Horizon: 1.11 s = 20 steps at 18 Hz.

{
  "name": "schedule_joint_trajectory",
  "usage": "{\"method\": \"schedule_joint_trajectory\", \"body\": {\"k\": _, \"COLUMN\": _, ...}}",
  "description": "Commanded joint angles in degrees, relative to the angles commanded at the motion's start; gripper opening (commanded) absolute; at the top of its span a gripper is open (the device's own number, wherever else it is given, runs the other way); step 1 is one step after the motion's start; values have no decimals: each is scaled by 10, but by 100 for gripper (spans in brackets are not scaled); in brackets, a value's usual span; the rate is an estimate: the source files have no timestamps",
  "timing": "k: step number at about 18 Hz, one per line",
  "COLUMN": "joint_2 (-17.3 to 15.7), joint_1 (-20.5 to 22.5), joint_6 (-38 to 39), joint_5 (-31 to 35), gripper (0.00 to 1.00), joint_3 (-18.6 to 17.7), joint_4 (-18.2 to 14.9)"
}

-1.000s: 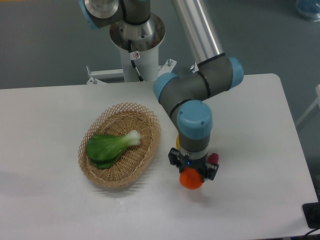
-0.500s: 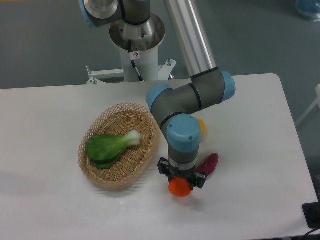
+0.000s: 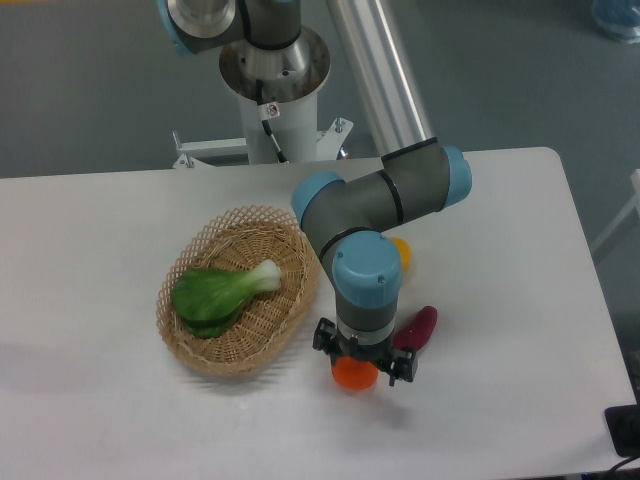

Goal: Place the orange on the table
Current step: 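Open the gripper to release the orange on the table, then raise the open gripper away from the orange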

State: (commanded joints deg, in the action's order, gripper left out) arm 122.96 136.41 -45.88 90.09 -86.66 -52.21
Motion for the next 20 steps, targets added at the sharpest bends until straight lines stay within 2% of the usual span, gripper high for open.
{"method": "schedule_joint_trajectory", "body": {"k": 4, "joint_2": -4, "joint_1": 16, "joint_6": -2, "joint_5": 2, "gripper": 100, "joint_3": 14, "joint_4": 0}}
{"method": "schedule_joint_trajectory", "body": {"k": 8, "joint_2": -25, "joint_1": 45, "joint_6": -4, "joint_5": 4, "gripper": 100, "joint_3": 14, "joint_4": -1}}
{"method": "schedule_joint_trajectory", "body": {"k": 10, "joint_2": -40, "joint_1": 63, "joint_6": -26, "joint_5": 4, "gripper": 100, "joint_3": 11, "joint_4": -5}}
{"method": "schedule_joint_trajectory", "body": {"k": 13, "joint_2": -61, "joint_1": 100, "joint_6": -109, "joint_5": 5, "gripper": 100, "joint_3": 7, "joint_4": -10}}
{"method": "schedule_joint_trajectory", "body": {"k": 16, "joint_2": -90, "joint_1": 135, "joint_6": -126, "joint_5": -2, "gripper": 100, "joint_3": -11, "joint_4": -18}}
{"method": "schedule_joint_trajectory", "body": {"k": 18, "joint_2": -102, "joint_1": 149, "joint_6": -151, "joint_5": -3, "gripper": 100, "joint_3": -16, "joint_4": -37}}
{"method": "schedule_joint_trajectory", "body": {"k": 20, "joint_2": -116, "joint_1": 164, "joint_6": -212, "joint_5": -2, "gripper": 100, "joint_3": -15, "joint_4": -85}}
